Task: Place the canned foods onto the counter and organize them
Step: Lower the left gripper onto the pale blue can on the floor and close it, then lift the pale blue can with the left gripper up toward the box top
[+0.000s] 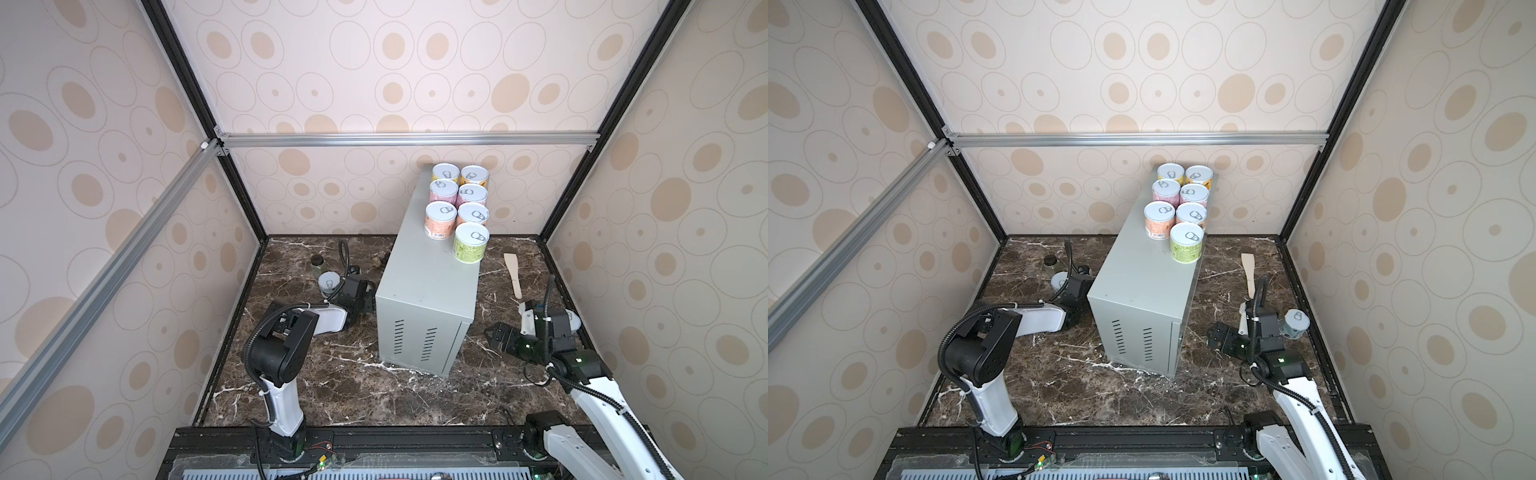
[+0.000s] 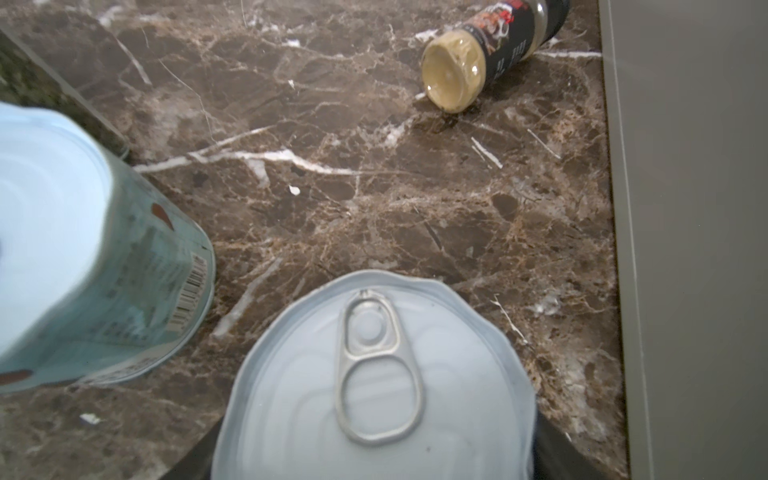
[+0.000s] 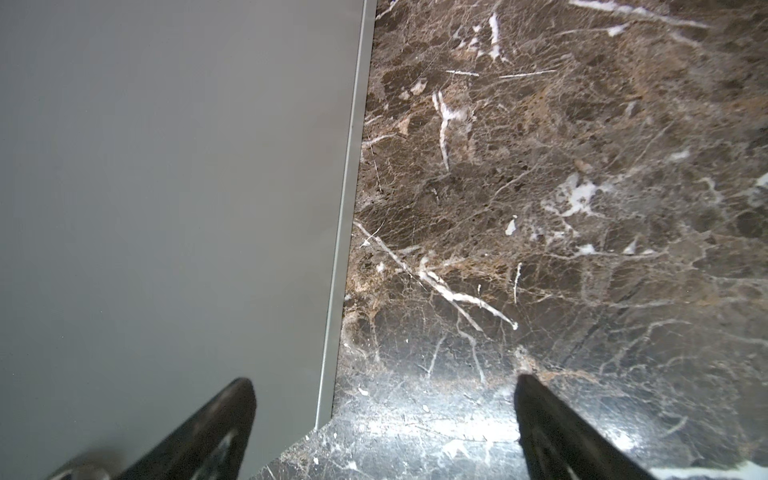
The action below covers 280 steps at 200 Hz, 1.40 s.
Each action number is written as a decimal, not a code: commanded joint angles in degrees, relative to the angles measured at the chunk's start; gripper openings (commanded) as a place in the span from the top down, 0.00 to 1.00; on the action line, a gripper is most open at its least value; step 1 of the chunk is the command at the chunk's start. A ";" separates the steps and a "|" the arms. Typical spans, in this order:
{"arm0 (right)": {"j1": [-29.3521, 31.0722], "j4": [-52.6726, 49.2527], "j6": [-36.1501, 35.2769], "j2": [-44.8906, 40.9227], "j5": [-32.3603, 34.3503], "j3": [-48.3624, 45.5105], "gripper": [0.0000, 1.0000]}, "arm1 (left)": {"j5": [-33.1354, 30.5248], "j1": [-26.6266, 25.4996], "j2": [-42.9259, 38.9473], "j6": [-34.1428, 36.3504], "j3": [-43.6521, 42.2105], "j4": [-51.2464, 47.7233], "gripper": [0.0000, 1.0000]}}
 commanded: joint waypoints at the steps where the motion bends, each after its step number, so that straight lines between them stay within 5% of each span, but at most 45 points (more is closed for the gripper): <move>1: -0.32 -1.64 -0.24 -0.87 -0.87 0.41 0.01 | -0.59 0.41 0.92 -0.52 -0.32 1.31 0.31; 32: -0.29 -3.62 -0.65 -0.32 -1.39 1.43 0.01 | -1.04 0.31 -0.67 -0.95 -1.85 2.16 0.42; 95: -0.22 -4.03 -0.49 -0.95 -1.82 1.37 0.01 | -0.94 0.32 -10.51 -4.55 -5.97 0.30 0.48; 202: -0.30 -6.81 -1.42 -3.45 -3.09 4.00 0.01 | 3.93 0.30 -36.95 -2.30 -2.45 -26.17 0.50; 280: -0.30 -8.32 -2.45 -2.87 -4.32 4.60 0.01 | 12.79 -0.24 -45.09 2.56 3.32 -42.07 0.50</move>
